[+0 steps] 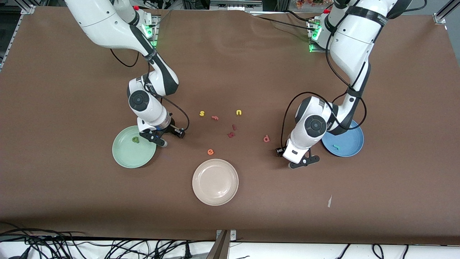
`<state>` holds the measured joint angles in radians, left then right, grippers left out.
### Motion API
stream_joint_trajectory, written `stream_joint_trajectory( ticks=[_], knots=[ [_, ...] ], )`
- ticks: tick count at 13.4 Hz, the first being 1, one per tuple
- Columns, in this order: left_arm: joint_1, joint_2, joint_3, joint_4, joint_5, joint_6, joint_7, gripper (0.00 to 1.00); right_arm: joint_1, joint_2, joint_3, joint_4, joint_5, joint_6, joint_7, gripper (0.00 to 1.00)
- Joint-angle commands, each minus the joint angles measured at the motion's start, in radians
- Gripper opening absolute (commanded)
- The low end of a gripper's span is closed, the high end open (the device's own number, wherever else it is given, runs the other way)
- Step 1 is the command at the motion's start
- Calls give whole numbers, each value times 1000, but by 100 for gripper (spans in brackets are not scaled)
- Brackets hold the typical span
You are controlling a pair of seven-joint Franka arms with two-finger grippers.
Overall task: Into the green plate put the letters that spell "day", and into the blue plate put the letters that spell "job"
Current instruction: 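Grasp the yellow letter with the right gripper while the left gripper grasps the blue o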
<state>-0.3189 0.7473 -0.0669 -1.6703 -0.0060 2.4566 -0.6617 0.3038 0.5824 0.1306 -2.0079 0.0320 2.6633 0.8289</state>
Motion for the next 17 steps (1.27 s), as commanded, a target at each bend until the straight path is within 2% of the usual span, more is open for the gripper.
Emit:
stream_joint_trajectory(
  ticks=[1, 2, 6, 8, 10, 14, 17],
  knots=[
    [-5, -17, 7, -23, 32, 15, -7, 45, 6, -7, 0, -34, -7, 10, 18, 31],
    [-5, -17, 7, -23, 32, 15, -7, 41, 6, -7, 0, -34, -9, 10, 16, 26],
    [1, -19, 7, -23, 52, 12, -6, 20, 5, -30, -3, -31, -9, -2, -5, 25],
    [12, -28, 7, -8, 52, -13, 2, 16, 5, -61, -9, -8, -20, -92, -22, 25],
    [33, -52, 6, 26, 54, -117, 39, 15, 3, -97, -26, 37, -20, -214, -62, 25],
    [127, -124, 1, 34, 52, -293, 281, 15, 1, -122, -98, 141, -20, -409, -200, 25],
    [220, -177, 2, 18, 52, -428, 558, 15, -8, -121, -141, 159, -18, -424, -312, 25]
  ],
)
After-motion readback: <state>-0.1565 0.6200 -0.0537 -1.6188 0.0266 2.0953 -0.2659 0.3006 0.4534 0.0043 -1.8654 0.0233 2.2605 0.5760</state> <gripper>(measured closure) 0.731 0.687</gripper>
